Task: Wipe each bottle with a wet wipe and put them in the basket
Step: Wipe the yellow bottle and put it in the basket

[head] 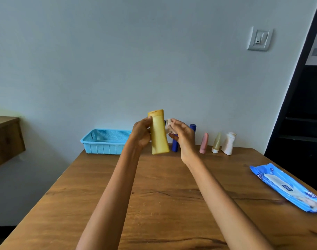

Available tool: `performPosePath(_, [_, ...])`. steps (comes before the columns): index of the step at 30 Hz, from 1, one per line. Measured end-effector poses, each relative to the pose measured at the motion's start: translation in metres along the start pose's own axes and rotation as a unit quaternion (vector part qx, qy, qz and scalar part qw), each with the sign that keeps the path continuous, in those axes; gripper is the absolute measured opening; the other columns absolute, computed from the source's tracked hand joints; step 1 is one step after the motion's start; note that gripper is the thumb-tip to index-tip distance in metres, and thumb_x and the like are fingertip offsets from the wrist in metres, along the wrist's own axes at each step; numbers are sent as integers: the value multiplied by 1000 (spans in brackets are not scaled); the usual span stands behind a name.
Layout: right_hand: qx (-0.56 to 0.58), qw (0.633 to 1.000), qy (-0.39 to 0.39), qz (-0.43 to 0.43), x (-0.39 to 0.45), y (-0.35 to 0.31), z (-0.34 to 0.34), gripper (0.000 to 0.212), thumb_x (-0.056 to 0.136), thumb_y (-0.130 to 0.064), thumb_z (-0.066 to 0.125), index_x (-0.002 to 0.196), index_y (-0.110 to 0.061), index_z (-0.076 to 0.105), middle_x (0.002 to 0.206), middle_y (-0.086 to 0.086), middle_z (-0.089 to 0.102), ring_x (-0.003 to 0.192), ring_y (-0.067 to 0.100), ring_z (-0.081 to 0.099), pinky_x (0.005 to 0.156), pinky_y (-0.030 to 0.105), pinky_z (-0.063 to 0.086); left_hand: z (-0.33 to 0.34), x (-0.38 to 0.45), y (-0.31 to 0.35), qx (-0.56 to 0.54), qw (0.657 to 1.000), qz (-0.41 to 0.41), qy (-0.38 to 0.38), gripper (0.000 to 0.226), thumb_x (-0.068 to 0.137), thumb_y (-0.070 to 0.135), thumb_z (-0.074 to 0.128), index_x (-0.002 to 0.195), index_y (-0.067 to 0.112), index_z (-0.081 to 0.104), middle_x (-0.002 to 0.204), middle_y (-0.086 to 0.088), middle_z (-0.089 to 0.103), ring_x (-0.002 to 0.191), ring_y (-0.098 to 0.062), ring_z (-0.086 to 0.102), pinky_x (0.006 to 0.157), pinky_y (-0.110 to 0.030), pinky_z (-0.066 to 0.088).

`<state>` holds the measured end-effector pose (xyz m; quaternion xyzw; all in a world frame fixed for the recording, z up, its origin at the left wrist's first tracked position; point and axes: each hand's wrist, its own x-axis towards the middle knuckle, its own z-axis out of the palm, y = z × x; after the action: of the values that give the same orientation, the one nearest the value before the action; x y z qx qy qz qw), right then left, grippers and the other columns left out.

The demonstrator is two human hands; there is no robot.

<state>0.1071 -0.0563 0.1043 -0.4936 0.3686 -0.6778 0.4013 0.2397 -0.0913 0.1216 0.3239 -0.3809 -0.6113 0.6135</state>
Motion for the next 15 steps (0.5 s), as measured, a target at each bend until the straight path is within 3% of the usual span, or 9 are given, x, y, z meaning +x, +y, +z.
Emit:
performPosePath(2, [25, 999, -12, 21, 7, -3, 3, 31, 89, -21, 63, 116, -8, 62, 102, 1, 68, 93, 11, 65, 76, 22, 54, 6, -1, -5, 21, 999, 2, -40, 22, 99, 16, 41, 105, 1, 57, 99, -16, 58, 93, -30, 56, 89, -50, 47])
performPosePath(6, [-4, 1000, 8, 4, 11, 1, 0, 34, 88, -14, 63, 122, -8, 59, 105, -1, 66, 92, 9, 63, 73, 18, 52, 8, -2, -11, 91, 993, 34, -69, 20, 100, 20, 44, 104, 10, 61, 92, -7, 62, 87, -20, 58, 80, -38, 47])
performPosePath(10, [1, 998, 62, -7, 11, 13, -3, 35, 88, -10, 63, 122, -8, 60, 113, 6, 66, 100, 15, 62, 73, 16, 52, 13, 1, -20, 199, 974, 108, 17, 26, 94, 18, 57, 117, 7, 62, 97, -6, 66, 92, -20, 61, 74, -28, 52])
performPosePath(12, [-16, 996, 85, -19, 11, 21, -2, 36, 87, -13, 64, 123, -10, 60, 116, 6, 65, 105, 18, 60, 79, 22, 52, 17, 4, -26, 227, 962, 138, 58, 30, 92, 18, 61, 121, 9, 61, 104, -10, 67, 96, -22, 64, 80, -35, 56])
performPosePath(15, [-79, 989, 94, -83, 15, 24, -1, 35, 86, -16, 67, 121, -12, 61, 115, 5, 65, 100, 12, 61, 84, 21, 50, 20, 6, -30, 225, 964, 133, 42, 37, 90, 23, 63, 125, 12, 58, 111, -13, 67, 101, -24, 65, 88, -40, 55])
